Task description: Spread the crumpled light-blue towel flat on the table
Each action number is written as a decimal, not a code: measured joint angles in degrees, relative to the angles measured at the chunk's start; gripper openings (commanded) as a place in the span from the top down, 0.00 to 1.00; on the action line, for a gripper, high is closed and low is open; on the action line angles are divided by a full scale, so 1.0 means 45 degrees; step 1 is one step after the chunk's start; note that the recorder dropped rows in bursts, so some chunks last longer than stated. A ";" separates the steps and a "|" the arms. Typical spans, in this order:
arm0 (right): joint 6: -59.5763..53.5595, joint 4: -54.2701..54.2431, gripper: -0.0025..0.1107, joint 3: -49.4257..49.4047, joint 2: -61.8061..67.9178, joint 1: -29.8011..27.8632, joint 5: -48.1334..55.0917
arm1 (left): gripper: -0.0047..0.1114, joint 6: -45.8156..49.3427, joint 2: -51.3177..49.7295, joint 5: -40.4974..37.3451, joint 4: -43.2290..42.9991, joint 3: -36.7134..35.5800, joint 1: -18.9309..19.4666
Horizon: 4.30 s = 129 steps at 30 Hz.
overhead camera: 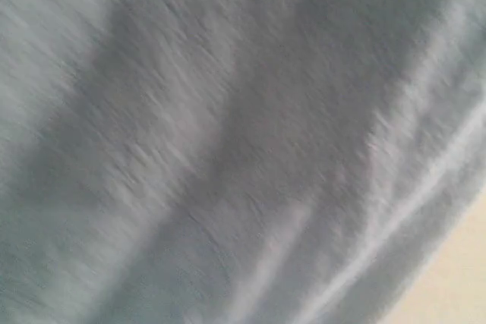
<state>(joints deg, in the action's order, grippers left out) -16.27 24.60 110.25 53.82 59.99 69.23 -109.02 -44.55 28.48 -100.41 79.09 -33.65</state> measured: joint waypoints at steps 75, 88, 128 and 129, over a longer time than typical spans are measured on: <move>0.1460 -0.3603 0.98 -0.9696 0.2064 0.0000 -0.5602 | 0.49 -0.0204 -0.1588 0.2454 -0.0024 -0.8476 0.0000; 0.0857 -0.4715 0.98 -0.9696 0.2750 0.0000 -0.5935 | 0.49 -0.0277 -0.1588 0.2910 -0.0024 -0.8497 0.0000; -0.1321 -0.6652 0.98 -0.9696 0.3211 -0.0096 -0.6132 | 0.49 0.1847 -0.2589 0.0910 -0.0119 -0.8582 -0.0097; -0.1321 -0.6655 0.98 -0.9696 0.3211 -0.0096 -0.6100 | 0.49 0.1844 -0.2589 0.0942 -0.0119 -0.8582 -0.0097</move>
<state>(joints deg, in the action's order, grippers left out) -22.22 -5.35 66.61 68.27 59.56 41.78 -100.72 -56.20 32.71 -100.95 40.47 -34.08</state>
